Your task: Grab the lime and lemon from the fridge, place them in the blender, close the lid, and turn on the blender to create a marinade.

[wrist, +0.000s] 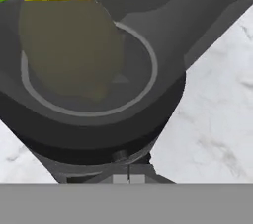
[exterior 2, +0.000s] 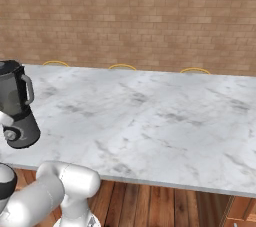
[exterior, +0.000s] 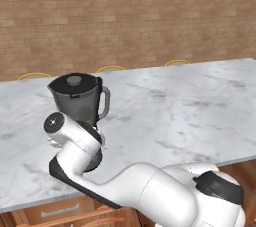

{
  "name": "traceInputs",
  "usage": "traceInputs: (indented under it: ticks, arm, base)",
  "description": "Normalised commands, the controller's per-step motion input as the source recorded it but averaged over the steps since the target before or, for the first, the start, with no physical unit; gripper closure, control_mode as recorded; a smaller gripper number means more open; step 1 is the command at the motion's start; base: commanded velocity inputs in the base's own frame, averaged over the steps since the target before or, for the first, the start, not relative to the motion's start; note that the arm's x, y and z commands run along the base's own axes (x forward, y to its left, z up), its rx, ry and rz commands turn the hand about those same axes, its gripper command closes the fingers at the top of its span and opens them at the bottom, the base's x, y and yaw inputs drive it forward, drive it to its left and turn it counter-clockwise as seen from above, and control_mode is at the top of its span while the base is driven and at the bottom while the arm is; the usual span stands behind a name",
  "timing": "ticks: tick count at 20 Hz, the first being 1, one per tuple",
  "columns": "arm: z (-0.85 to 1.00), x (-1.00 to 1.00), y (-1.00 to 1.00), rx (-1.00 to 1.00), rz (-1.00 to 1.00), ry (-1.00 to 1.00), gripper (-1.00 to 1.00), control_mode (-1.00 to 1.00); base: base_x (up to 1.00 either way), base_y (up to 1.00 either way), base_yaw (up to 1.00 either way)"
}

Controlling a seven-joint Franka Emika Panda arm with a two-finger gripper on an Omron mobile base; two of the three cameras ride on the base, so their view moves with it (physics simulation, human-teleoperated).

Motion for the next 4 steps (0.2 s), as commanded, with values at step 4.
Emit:
traceInputs:
  ticks: [4]
  arm:
    - [0.0, 0.45, 0.0, 0.0, 0.0, -0.12, 1.0, -1.0]
  base:
    - [0.0, 0.0, 0.0]
